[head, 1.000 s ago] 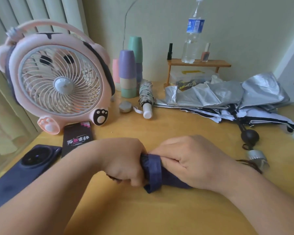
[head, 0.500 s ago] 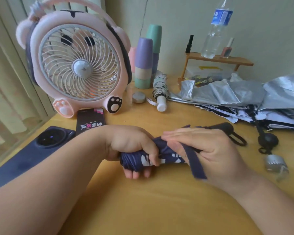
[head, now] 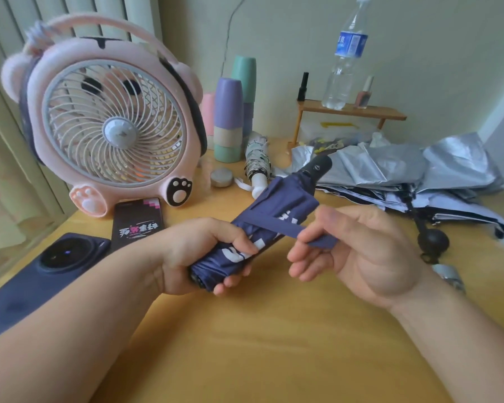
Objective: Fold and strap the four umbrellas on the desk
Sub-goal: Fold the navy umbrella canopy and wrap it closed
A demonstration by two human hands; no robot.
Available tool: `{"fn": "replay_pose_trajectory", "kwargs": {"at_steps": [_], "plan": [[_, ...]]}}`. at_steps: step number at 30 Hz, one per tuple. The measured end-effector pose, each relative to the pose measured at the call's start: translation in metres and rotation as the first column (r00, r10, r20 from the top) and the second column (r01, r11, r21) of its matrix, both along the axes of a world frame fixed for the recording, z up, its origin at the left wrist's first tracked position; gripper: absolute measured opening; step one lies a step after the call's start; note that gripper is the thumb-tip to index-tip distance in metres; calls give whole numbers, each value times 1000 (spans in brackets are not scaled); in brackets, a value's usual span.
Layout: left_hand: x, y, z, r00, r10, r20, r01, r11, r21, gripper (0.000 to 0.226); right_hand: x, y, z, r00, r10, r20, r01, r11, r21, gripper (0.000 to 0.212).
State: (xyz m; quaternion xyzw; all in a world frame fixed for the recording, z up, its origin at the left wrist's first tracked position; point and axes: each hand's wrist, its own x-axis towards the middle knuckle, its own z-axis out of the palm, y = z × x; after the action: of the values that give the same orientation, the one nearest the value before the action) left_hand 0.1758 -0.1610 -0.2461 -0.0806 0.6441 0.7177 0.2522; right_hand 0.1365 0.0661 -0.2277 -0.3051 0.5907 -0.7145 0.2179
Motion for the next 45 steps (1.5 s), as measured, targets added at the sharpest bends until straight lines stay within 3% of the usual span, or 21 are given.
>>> {"fn": "replay_pose_trajectory", "kwargs": {"at_steps": [3,6,10,13,17,21,24,27,29,30,31,32,33,35,36,38,40,42,45], "plan": [[1,1,0,1000,7,-25,-4,988,152,25,-9,-1,-5,985,-170,16,167,977,130,19],[4,5,1,996,-50,-76,69,958,280,28,-12,-6,-9,981,-195,21,187,964,186,12],[9,11,-2,945,-268,-188,326,827,459,25,-11,-5,-4,990,-47,136,17,977,212,23],[7,16,-10,942,-263,-210,335,785,520,31,-10,0,-6,975,67,211,-113,970,216,17],[2,18,-9,922,-304,-241,385,637,668,29,-13,-7,-21,983,107,151,-114,993,40,29],[4,15,-12,930,-308,-201,356,621,698,35,-13,-10,-21,964,219,150,-188,963,-194,17],[4,23,-15,919,-337,-205,372,566,735,40,-5,-13,-18,931,258,258,-190,947,-260,26],[3,29,-17,937,-312,-158,317,569,759,39,0,-17,-19,936,174,306,-90,959,-270,33],[8,37,-4,968,-243,-57,213,683,698,34,2,-18,-19,944,147,297,-61,958,-282,17],[10,40,2,994,-104,-21,94,773,627,29,1,-19,-18,947,132,292,-44,956,-291,18],[10,39,3,988,147,-39,-108,857,504,27,0,-19,-18,947,113,300,-22,956,-291,24],[10,36,4,926,353,-130,-290,890,352,35,0,-20,-15,943,94,319,5,955,-296,29],[7,28,3,876,398,-272,-352,914,203,41,-1,-21,-13,938,73,338,33,954,-298,29],[1,6,-1,723,174,-669,-383,907,-178,29,-2,-22,-10,925,15,379,96,957,-273,27],[1,-6,-3,631,-8,-776,-432,827,-360,26,0,-21,-7,913,-4,407,113,963,-245,24],[1,-19,-6,469,-368,-803,-436,694,-573,64,3,-21,-3,877,34,480,75,976,-206,10],[2,-6,-1,362,-484,-797,-320,738,-594,80,7,-19,0,827,90,555,8,985,-172,29],[5,4,-7,352,-408,-842,-204,845,-495,60,12,-17,7,783,120,610,-30,987,-156,29],[11,1,-6,387,-337,-858,-321,824,-468,38,15,-10,15,771,198,606,-144,980,-137,25]]}}
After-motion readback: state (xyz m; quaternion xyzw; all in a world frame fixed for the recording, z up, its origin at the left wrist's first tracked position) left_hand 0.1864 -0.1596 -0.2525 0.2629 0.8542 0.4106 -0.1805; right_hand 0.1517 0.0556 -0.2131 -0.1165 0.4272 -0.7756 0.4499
